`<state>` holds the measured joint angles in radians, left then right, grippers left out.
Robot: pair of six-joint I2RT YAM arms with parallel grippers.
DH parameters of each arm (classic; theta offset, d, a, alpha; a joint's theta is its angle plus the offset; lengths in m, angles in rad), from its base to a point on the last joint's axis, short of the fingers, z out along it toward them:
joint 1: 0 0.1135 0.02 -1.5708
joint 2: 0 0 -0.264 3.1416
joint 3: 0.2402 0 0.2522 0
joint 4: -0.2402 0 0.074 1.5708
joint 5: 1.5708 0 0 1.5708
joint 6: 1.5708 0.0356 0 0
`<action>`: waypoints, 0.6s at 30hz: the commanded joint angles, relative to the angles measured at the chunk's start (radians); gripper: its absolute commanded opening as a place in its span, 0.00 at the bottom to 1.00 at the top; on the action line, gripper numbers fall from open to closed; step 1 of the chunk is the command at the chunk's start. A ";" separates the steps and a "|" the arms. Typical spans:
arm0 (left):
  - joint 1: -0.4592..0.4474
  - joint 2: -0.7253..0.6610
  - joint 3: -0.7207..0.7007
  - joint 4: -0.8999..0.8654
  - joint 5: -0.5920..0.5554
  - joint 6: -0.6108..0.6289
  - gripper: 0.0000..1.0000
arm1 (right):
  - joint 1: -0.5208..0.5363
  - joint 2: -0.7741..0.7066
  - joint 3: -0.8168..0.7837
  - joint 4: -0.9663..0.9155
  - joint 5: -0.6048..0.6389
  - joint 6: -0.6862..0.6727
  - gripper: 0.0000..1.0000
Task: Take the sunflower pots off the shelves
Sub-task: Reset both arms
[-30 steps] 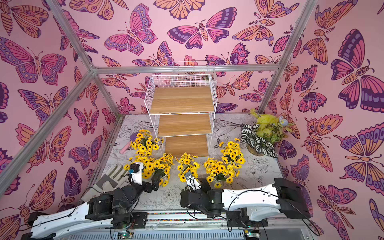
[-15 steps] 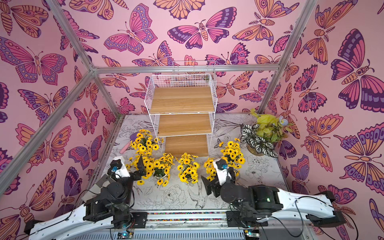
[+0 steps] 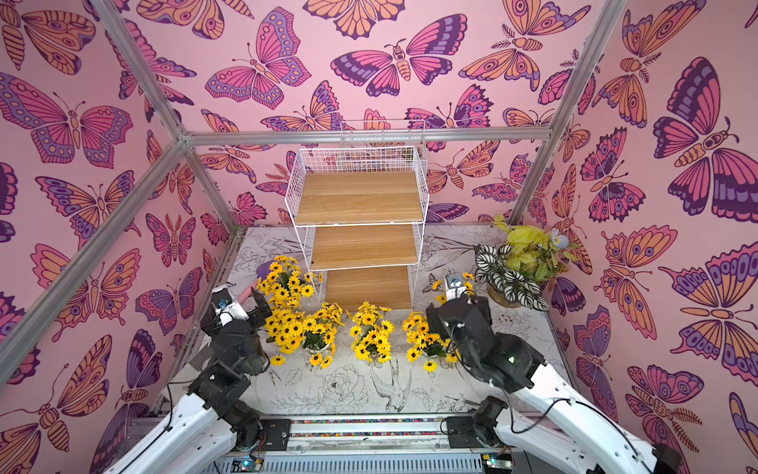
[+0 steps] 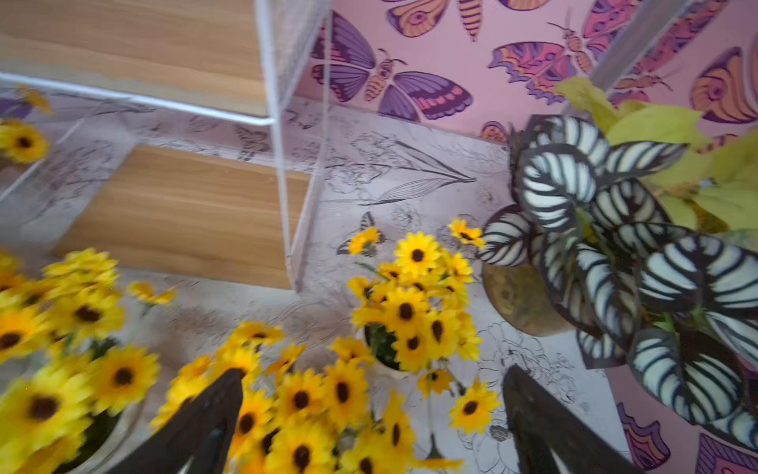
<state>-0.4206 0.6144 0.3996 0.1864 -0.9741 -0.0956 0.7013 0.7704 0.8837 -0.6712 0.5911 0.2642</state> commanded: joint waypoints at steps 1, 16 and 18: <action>0.122 0.009 0.008 0.042 0.196 -0.065 1.00 | -0.095 -0.062 -0.016 0.073 -0.112 -0.067 0.99; 0.445 0.298 0.037 0.097 0.448 -0.122 1.00 | -0.562 0.111 -0.118 0.091 -0.042 0.037 0.99; 0.467 0.318 0.031 0.124 0.474 -0.125 1.00 | -0.602 0.125 -0.146 0.110 -0.026 0.050 0.99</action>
<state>0.0196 0.9195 0.4229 0.2466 -0.5655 -0.2253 0.1417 0.8890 0.7536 -0.5957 0.5587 0.2817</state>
